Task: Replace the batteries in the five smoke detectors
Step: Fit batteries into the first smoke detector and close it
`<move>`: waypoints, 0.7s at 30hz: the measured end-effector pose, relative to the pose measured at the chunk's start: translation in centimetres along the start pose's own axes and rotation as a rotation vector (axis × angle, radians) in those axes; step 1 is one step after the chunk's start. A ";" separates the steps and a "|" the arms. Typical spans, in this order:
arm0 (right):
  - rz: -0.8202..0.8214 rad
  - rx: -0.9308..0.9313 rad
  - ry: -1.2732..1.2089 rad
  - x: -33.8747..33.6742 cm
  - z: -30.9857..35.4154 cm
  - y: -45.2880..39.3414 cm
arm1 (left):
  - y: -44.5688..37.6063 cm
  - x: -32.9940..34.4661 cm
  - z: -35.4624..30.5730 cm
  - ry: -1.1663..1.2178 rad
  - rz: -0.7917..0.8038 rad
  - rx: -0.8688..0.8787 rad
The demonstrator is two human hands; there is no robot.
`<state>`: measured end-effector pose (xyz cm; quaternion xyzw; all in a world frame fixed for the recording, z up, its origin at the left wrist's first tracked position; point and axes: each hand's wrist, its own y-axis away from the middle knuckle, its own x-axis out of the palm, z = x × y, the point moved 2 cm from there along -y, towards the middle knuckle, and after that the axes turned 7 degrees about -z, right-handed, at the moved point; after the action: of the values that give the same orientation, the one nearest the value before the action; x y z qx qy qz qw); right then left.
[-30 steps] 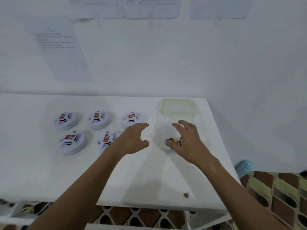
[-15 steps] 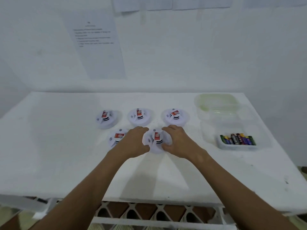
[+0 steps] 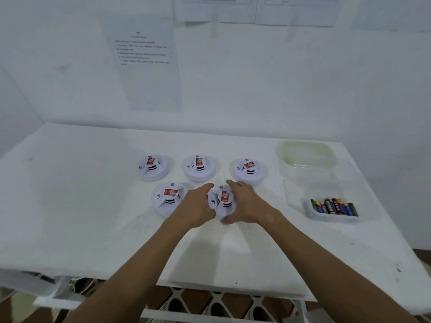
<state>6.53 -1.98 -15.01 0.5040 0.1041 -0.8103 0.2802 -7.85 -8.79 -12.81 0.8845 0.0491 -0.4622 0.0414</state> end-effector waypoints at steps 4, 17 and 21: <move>-0.002 0.011 -0.047 -1.7 -0.7 0.7 | 0.5 -0.5 -0.1 0.166 -0.061 -0.056; -0.092 -0.067 -0.586 -7.7 -2.7 5.3 | 1.1 -1.8 -4.4 0.418 -0.065 0.049; -0.069 -0.112 -0.742 -8.5 -3.0 6.2 | 1.4 -1.7 -5.1 0.393 0.056 0.086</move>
<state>15.17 -2.76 -8.25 0.1563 0.0567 -0.9398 0.2985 -4.43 -9.66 -8.48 0.9597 0.0117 -0.2809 0.0061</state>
